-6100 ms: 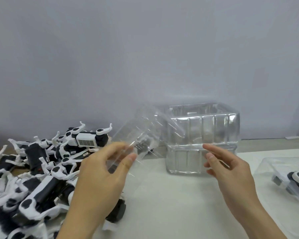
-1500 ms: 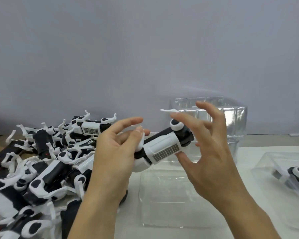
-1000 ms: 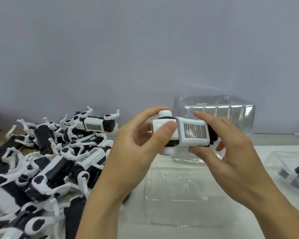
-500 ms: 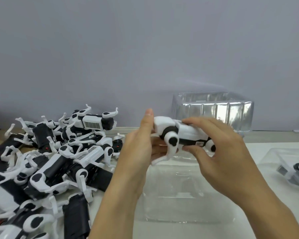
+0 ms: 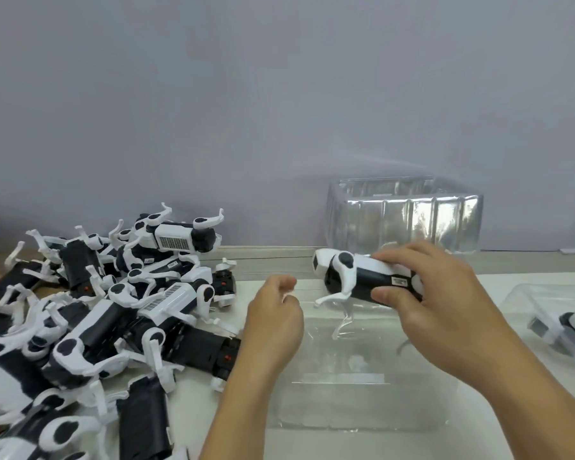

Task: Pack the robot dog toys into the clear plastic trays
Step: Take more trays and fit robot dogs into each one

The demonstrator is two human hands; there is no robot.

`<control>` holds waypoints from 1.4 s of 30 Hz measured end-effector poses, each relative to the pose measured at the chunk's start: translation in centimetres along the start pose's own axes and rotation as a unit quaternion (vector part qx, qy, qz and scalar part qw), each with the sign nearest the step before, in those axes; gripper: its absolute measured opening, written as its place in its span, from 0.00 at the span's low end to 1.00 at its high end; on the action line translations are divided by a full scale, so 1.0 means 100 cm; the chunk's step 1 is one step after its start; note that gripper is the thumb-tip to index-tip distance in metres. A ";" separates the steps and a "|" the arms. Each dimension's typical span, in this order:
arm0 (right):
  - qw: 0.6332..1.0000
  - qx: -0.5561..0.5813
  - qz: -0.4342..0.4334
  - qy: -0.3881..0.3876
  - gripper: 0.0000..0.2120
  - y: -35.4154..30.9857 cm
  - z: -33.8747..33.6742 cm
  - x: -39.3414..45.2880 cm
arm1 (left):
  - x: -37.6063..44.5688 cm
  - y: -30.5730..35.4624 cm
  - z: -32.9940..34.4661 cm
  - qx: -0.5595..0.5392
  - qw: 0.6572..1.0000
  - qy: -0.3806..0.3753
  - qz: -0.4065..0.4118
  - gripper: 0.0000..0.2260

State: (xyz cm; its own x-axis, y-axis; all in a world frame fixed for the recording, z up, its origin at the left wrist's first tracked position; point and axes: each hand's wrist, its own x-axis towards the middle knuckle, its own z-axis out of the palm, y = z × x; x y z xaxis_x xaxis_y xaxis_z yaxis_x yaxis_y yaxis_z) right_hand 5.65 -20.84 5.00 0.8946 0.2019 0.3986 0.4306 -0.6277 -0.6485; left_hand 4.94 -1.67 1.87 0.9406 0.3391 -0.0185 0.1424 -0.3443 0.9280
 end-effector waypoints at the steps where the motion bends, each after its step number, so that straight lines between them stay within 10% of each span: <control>1: 1.000 0.005 -0.003 -0.011 0.15 -0.001 0.001 0.000 | 0.001 -0.002 0.001 -0.020 0.999 -0.005 -0.028 0.14; 7: 0.999 0.033 -0.014 -0.036 0.19 -0.007 0.012 -0.001 | 0.005 -0.007 -0.005 -0.164 0.981 -0.041 -0.095 0.09; 42: 0.982 -0.167 0.016 -0.088 0.06 -0.004 0.036 -0.006 | 0.007 -0.014 0.000 -0.105 0.992 -0.058 -0.035 0.06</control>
State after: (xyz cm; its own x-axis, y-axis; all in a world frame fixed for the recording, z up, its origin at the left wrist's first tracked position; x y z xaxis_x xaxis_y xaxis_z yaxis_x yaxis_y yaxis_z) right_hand 5.39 -17.98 2.76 0.9262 0.2866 0.2451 0.3657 -0.8410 -0.3987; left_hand 5.42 -0.96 0.51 0.9614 0.2486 -0.1177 0.1535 -0.1299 0.9796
